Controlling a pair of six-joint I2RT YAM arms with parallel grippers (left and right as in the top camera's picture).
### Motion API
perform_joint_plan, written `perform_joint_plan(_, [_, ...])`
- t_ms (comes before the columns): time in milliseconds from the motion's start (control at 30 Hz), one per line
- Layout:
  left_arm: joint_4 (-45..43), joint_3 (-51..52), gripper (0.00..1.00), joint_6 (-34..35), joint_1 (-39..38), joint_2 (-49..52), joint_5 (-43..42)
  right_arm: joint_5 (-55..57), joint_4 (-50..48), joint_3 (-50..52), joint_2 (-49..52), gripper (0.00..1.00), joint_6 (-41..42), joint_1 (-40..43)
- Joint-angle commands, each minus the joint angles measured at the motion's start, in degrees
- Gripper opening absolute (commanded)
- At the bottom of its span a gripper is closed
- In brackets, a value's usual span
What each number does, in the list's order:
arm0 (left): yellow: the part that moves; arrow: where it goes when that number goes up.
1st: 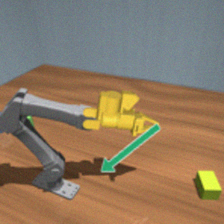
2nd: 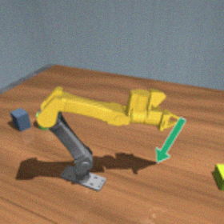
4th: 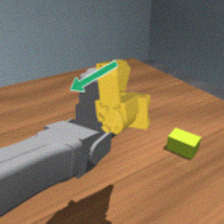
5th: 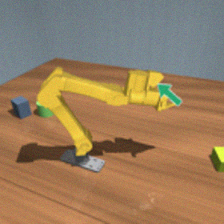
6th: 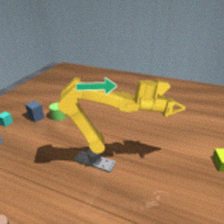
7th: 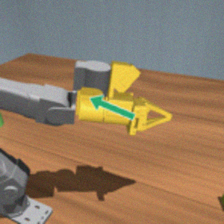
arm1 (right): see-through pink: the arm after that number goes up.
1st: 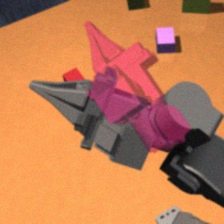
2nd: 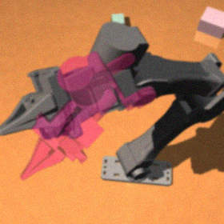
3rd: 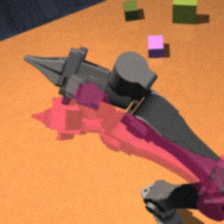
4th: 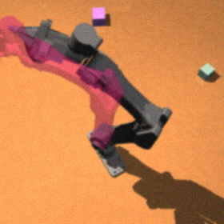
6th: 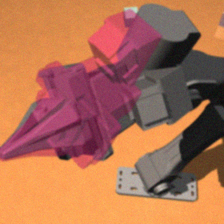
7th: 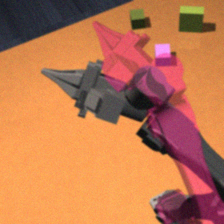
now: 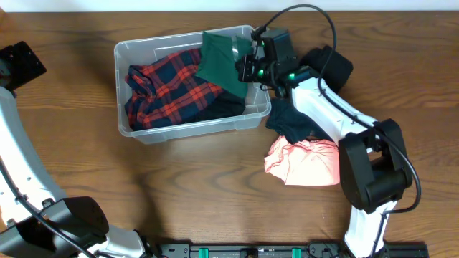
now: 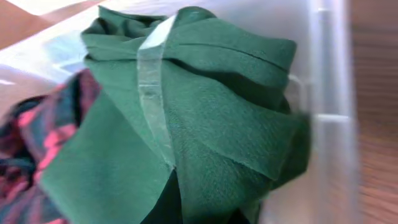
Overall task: Pack container
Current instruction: 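Carry the green cloth into the bin's right side and release, then move the right gripper to the black folded cloth at top right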
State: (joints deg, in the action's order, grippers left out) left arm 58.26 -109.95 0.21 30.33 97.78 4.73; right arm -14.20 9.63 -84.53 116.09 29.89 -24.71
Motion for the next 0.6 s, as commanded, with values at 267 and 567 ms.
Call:
perform_joint_plan(267, [0.0, 0.0, 0.98, 0.52, 0.15, 0.33, 0.48, 8.26, 3.34, -2.69, -0.48, 0.16, -3.87, -0.35])
perform_joint_plan(567, [0.0, 0.0, 0.98, 0.52, 0.15, 0.33, 0.48, 8.41, 16.13, -17.2, -4.2, 0.73, -15.85, -1.49])
